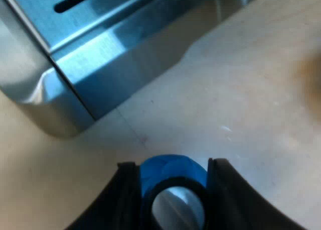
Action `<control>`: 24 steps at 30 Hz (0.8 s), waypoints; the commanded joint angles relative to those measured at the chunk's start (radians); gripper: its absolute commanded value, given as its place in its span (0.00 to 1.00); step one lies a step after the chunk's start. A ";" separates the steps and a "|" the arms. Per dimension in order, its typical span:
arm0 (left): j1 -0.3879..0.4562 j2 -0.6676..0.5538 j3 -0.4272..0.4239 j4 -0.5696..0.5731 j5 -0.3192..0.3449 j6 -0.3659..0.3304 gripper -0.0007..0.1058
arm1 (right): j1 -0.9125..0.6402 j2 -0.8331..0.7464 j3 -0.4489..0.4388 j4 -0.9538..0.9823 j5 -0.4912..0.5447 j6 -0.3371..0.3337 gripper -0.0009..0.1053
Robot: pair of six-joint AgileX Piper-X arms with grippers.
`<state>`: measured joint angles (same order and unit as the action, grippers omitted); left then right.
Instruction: Grind coffee beans and then tamp
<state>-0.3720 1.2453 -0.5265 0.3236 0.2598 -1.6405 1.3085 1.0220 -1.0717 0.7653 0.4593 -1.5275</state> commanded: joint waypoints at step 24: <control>0.000 -0.585 -0.016 0.321 0.029 -0.001 0.01 | -0.003 -0.241 0.050 0.317 0.039 0.120 0.65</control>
<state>-0.3720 0.6888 -0.5265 0.6156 0.2822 -1.6405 1.3085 0.8296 -1.0502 1.0610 0.4854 -1.4161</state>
